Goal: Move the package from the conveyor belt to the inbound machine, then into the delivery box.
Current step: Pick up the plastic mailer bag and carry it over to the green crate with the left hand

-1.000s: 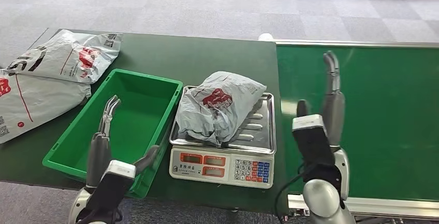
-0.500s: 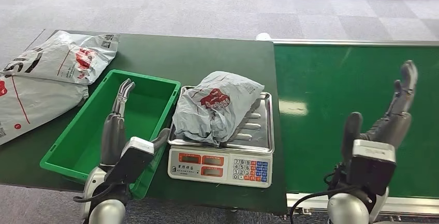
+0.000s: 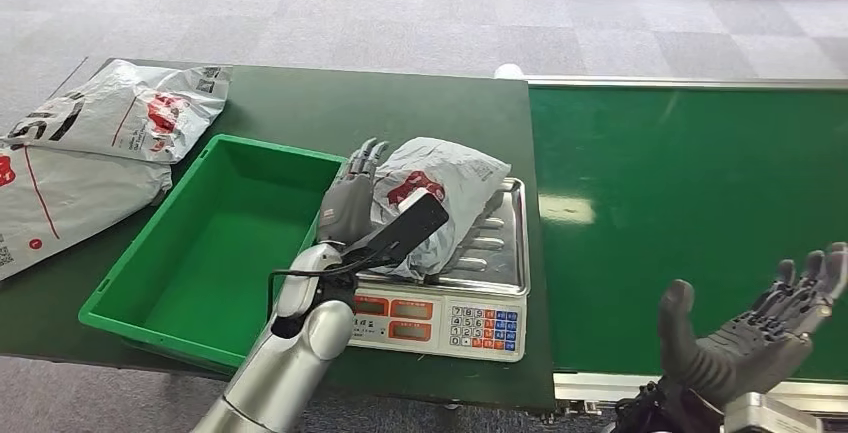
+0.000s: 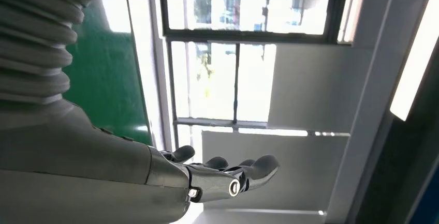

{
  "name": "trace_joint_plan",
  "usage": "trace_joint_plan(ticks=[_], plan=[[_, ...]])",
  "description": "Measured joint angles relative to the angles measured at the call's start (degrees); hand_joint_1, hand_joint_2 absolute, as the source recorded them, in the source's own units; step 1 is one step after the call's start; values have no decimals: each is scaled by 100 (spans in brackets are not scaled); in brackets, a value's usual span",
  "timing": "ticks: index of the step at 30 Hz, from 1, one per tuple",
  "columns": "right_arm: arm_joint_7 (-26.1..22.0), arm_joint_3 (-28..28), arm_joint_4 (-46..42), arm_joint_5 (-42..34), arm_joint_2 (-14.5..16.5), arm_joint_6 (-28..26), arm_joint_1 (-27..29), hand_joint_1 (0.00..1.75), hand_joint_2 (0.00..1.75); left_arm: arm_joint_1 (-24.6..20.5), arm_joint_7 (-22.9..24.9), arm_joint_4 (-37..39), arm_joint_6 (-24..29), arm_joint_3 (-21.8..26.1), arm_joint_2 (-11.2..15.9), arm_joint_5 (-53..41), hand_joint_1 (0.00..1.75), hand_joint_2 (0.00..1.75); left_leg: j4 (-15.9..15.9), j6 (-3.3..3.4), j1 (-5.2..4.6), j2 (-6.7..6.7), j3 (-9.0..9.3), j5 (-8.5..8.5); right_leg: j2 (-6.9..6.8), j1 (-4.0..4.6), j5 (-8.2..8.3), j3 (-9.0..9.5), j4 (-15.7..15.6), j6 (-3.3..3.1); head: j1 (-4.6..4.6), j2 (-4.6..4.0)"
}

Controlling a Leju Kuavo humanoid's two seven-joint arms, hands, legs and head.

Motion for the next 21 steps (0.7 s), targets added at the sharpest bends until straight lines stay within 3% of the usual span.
trace_joint_plan(ticks=[4,8,21], plan=[[-3,400,281,-5,0,-1,-34,0,175,-265,130,1034,43,-110,-222,-106,0,175,0,0,0,1,-1,1,3,1,1,-1,1,-1,-1,0],[2,698,442,-73,-1,-2,-83,0,175,-364,243,1574,100,-115,-294,-209,0,175,-1,-1,0,0,-2,1,3,1,0,-1,1,-1,-1,0],[14,948,647,-113,-16,-3,-123,0,175,-514,276,2089,122,-115,-336,-251,0,175,-2,2,0,0,2,2,0,-1,0,7,0,1,-1,0]])
